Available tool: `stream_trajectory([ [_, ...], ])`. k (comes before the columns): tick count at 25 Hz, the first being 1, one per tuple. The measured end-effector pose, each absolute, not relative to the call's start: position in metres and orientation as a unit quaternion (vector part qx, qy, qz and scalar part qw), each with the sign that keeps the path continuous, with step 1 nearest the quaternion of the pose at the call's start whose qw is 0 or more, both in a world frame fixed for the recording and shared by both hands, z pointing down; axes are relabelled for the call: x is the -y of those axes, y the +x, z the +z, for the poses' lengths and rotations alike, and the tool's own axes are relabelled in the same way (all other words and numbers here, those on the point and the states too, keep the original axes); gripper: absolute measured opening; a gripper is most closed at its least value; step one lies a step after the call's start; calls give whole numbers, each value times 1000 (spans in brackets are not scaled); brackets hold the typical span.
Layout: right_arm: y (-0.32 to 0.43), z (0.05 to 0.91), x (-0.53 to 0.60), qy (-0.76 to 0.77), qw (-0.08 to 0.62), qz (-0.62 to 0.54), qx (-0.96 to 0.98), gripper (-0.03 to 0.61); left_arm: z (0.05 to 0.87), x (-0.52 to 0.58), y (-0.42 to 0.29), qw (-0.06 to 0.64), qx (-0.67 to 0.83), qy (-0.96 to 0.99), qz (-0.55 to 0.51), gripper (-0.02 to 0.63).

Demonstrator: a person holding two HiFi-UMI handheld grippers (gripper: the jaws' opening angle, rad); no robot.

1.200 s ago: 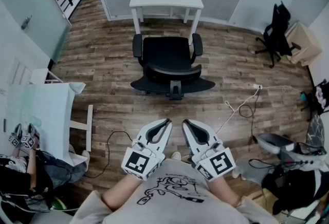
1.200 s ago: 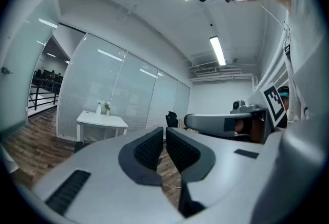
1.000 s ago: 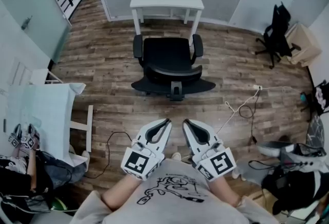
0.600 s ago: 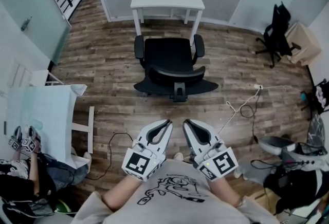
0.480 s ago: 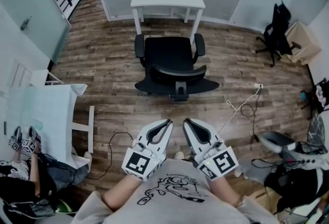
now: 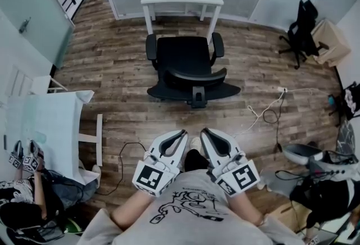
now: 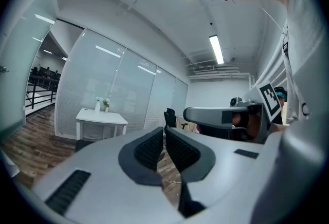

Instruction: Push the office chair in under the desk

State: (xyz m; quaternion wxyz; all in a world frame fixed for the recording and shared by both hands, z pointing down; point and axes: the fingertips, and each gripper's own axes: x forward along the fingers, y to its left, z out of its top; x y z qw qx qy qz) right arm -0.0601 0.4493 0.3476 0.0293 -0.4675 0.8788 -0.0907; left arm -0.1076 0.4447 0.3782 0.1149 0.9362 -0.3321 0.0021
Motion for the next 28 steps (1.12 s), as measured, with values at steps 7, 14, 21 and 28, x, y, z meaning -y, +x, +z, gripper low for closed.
stream_trajectory([
  [7, -45, 351, -431, -468, 27, -86, -879, 41, 379, -423, -91, 105, 330, 938, 8, 20],
  [14, -18, 355, -394, -465, 24, -83, -881, 41, 382, -384, -72, 101, 338, 936, 13, 20],
  [21, 11, 368, -356, -452, -3, -74, -889, 43, 393, -345, -51, 49, 345, 936, 56, 23],
  [28, 38, 406, -330, -439, -70, -43, -895, 44, 440, -319, -43, 20, 333, 931, 146, 84],
])
